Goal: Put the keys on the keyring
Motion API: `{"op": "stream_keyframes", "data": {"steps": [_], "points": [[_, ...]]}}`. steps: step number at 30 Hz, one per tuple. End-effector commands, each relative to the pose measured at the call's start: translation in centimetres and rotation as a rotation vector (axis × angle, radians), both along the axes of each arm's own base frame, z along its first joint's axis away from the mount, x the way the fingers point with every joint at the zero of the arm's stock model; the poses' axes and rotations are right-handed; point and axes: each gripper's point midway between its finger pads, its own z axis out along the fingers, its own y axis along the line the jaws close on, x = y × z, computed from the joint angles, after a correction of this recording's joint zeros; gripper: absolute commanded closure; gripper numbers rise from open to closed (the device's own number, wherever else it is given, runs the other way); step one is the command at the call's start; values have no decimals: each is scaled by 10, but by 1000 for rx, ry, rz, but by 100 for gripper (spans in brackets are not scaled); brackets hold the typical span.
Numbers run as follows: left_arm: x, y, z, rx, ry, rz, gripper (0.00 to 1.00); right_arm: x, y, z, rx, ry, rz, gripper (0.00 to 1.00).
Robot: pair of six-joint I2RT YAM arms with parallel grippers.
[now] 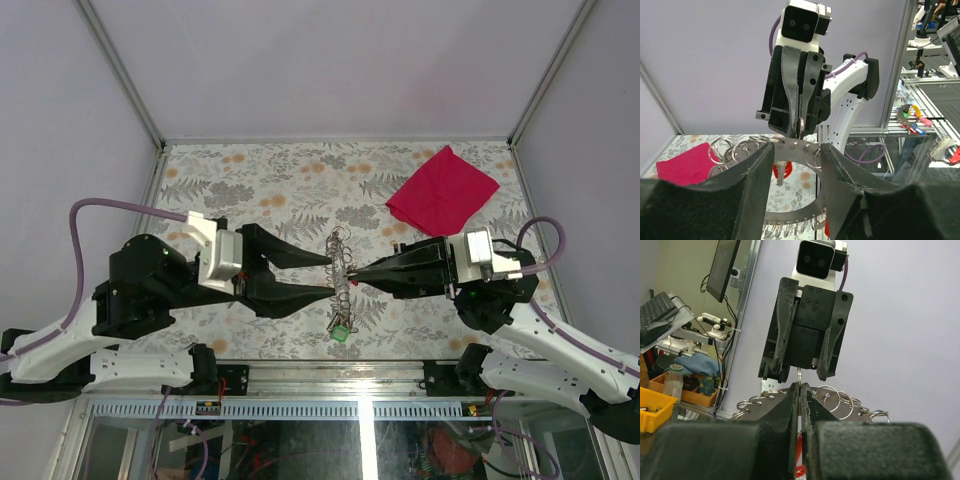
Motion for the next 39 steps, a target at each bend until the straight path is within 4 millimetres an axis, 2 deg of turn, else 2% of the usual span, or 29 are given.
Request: {"op": "stream_keyframes", "data": {"steps": [1, 7, 19, 24, 27, 28, 33, 36, 39], "points": [[-4, -1, 25, -80, -49, -21, 57, -9, -17, 34, 102, -57, -18, 100], [-2, -8, 24, -71, -46, -22, 58, -11, -19, 35, 104, -60, -15, 100], [0, -15, 24, -66, -42, -19, 68, -14, -20, 35, 93, -57, -3, 100], [2, -18, 21, -49, -37, -12, 79, -14, -20, 34, 89, -53, 0, 100], [4, -20, 18, -33, -33, -7, 97, -15, -20, 34, 87, -55, 2, 100], [4, -21, 16, -23, -30, -6, 99, -16, -21, 34, 88, -55, 2, 100], [6, -20, 8, 33, -8, 4, 100, -15, -22, 30, 72, -61, -15, 100], [9, -18, 1, 90, 19, 21, 100, -12, -22, 26, 47, -66, -50, 95], [10, -17, -9, 165, 44, 32, 100, -3, -20, 16, -13, -58, -113, 84]]}}
